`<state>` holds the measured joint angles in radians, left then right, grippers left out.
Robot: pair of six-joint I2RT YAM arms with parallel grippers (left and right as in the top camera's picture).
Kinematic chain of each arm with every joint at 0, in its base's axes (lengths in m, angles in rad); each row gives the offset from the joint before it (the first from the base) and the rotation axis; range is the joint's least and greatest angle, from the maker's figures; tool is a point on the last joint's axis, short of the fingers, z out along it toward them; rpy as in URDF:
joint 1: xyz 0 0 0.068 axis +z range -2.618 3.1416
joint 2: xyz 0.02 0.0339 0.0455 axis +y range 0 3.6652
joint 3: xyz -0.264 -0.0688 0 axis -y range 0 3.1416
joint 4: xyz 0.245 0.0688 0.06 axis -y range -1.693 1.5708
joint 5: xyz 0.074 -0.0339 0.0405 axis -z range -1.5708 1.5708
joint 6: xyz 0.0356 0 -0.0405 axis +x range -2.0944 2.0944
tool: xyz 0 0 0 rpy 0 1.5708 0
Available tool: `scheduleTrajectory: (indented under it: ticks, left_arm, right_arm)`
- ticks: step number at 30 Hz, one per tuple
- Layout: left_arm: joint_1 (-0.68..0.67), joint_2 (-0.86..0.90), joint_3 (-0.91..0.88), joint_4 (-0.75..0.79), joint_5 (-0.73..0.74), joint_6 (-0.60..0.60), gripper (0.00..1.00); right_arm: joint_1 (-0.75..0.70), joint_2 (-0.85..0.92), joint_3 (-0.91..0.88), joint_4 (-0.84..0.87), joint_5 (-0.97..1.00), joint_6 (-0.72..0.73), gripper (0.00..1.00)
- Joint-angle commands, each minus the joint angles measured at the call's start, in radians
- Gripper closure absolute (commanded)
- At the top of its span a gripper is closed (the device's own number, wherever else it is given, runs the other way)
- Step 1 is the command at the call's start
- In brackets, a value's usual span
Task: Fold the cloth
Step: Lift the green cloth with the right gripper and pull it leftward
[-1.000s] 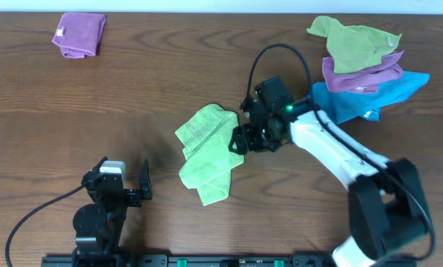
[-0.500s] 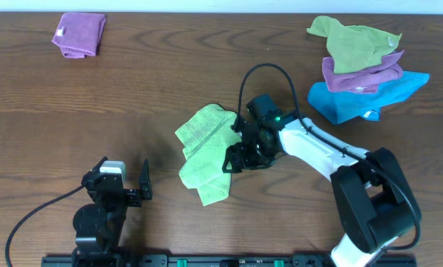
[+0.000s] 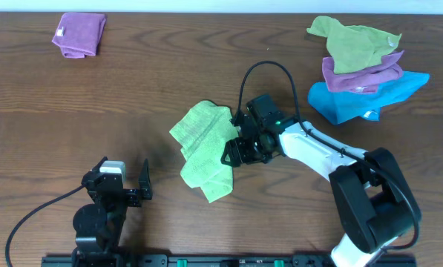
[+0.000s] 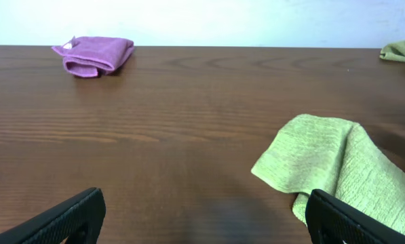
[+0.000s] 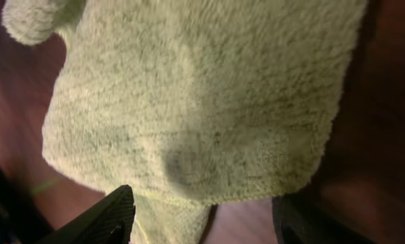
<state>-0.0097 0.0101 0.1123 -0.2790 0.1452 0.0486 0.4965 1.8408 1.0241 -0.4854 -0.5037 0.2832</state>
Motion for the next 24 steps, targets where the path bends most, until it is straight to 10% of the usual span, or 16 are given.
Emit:
scheduleTrajectory:
  ticks: [1, 10, 19, 24]
  left_arm:
    - [-0.004, -0.006, -0.024, -0.007, -0.015, -0.011, 0.05]
    - [-0.004, -0.006, -0.024, -0.007, -0.015, -0.011, 0.05]
    - [-0.004, -0.006, -0.024, -0.007, -0.015, -0.011, 0.05]
    - [-0.004, -0.006, -0.024, -0.007, -0.015, -0.011, 0.05]
  right_arm:
    - [0.002, -0.006, -0.005, 0.030, 0.023, 0.029, 0.36]
    - [0.001, -0.006, -0.004, 0.113, 0.026, 0.084, 0.78]
    - [0.000, -0.006, -0.005, 0.104, 0.038, 0.085, 0.73]
    - [0.000, -0.006, -0.005, 0.103, 0.075, 0.095, 0.98]
